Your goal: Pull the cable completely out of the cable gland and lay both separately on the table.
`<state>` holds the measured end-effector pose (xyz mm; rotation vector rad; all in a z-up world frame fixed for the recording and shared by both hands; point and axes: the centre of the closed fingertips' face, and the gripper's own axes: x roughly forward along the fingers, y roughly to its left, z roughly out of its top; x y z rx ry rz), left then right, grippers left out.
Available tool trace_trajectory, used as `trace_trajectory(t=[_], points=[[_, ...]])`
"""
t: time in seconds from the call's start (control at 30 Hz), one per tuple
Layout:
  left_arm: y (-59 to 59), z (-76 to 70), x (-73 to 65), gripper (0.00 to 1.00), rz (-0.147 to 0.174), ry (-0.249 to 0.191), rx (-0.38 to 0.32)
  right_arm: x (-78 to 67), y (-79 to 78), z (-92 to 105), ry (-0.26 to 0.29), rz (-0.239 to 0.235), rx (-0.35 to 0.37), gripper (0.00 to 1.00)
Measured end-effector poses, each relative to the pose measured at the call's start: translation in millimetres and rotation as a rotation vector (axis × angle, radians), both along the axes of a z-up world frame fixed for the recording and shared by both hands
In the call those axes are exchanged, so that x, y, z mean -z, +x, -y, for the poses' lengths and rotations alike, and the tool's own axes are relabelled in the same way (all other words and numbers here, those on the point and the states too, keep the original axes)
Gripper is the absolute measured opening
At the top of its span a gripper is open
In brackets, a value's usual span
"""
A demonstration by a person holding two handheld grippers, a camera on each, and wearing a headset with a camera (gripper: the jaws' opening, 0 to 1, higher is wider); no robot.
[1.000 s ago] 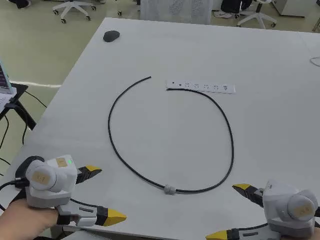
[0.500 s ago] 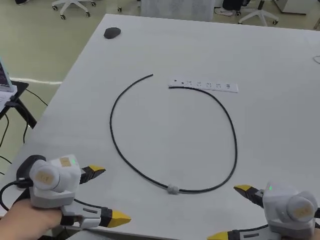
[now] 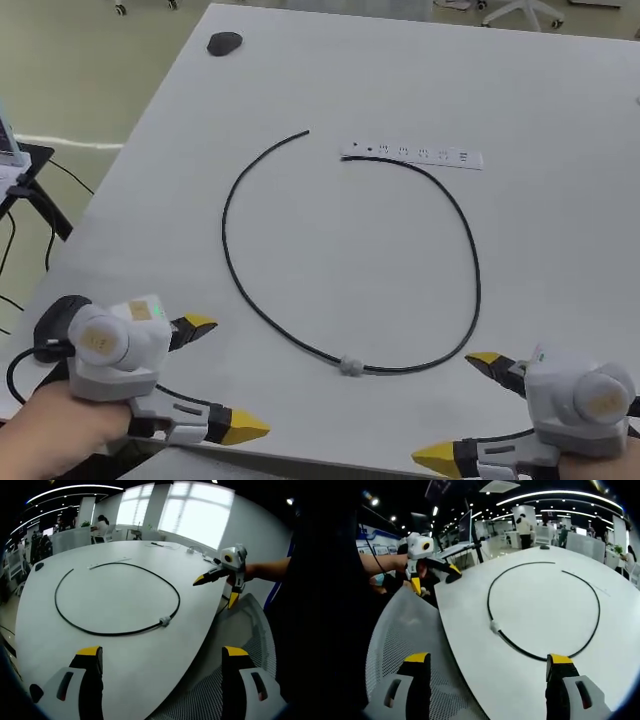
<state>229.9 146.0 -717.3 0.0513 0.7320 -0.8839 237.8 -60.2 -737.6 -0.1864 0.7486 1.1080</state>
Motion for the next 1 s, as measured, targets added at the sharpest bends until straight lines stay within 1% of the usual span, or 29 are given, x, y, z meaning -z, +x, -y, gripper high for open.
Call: trace_trajectory(t=[0.17, 0.27, 0.47, 0.6, 0.77, 0.8, 0.87, 1.0], points=[[-1.2, 0.2, 0.9, 0.99, -0.003, 0.002, 0.009, 1.2, 1.1, -8.5, -0.003, -0.001, -0.008, 0.96], [-2.1, 0.2, 1.1, 0.99, -0.001, 0.003, 0.012, 0.4, 3.7, -14.2, 0.0, 0.006, -0.016, 0.95], [-3.0, -1.5, 3.4, 0.98, -0.002, 0.005, 0.007, 3.0, 10.9, -17.2, -0.021, 0.016, -0.031, 0.92], [-3.2, -2.4, 5.3, 0.97, -0.003, 0.001, 0.0, 6.9, 14.9, -20.6, -0.045, 0.015, -0.046, 0.88], [-5.2, -3.5, 8.5, 0.97, -0.01, 0.011, 0.004, 8.1, 22.2, -30.1, -0.063, 0.024, -0.07, 0.84], [-5.3, -3.8, 8.6, 0.97, -0.009, 0.012, 0.004, 8.5, 23.5, -31.7, -0.067, 0.025, -0.074, 0.82], [-4.7, -4.0, 6.8, 0.95, 0.005, 0.007, 0.008, 9.5, 28.6, -35.1, -0.077, 0.034, -0.083, 0.8], [-4.3, -5.1, 6.3, 0.95, -0.002, 0.005, 0.001, 11.9, 36.2, -44.7, -0.094, 0.043, -0.11, 0.76]])
